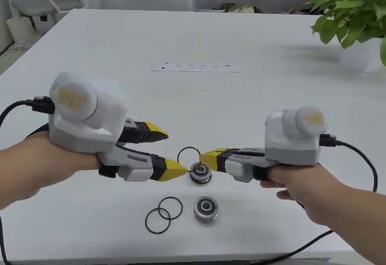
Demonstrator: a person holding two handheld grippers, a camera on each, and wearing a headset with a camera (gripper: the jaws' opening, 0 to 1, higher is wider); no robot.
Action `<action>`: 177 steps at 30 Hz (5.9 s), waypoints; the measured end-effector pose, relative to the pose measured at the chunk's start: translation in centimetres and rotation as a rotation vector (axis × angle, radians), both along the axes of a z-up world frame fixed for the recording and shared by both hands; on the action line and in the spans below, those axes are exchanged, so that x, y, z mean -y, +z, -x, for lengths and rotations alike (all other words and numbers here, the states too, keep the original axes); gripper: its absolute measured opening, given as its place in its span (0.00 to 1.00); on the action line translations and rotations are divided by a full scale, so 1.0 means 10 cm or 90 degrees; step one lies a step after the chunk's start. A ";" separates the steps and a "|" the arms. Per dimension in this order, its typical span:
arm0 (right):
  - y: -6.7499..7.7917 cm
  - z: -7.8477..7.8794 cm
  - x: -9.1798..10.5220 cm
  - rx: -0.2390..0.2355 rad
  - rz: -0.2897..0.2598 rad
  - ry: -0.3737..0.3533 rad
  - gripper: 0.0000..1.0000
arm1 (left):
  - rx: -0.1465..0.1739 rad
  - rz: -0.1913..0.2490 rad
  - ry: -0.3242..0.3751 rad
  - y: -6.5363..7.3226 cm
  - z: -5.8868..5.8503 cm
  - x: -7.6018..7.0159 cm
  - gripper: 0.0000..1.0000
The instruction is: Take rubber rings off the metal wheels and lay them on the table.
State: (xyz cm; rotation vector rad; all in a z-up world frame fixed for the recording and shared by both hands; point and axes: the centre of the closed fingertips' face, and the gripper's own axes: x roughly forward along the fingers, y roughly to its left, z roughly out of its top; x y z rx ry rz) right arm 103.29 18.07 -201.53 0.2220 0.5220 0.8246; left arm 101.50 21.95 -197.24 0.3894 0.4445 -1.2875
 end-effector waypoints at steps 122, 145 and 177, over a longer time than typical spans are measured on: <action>-0.13 0.04 -0.10 -0.019 0.062 0.038 0.21 | -0.016 0.008 0.075 0.18 0.20 -0.66 0.75; -0.24 -0.01 0.26 -0.004 0.100 -0.005 0.22 | -0.018 -0.017 0.051 0.02 0.00 -0.39 0.74; -0.56 0.03 0.30 0.026 0.189 0.044 0.26 | -0.043 -0.049 0.017 -0.35 -0.22 0.05 0.63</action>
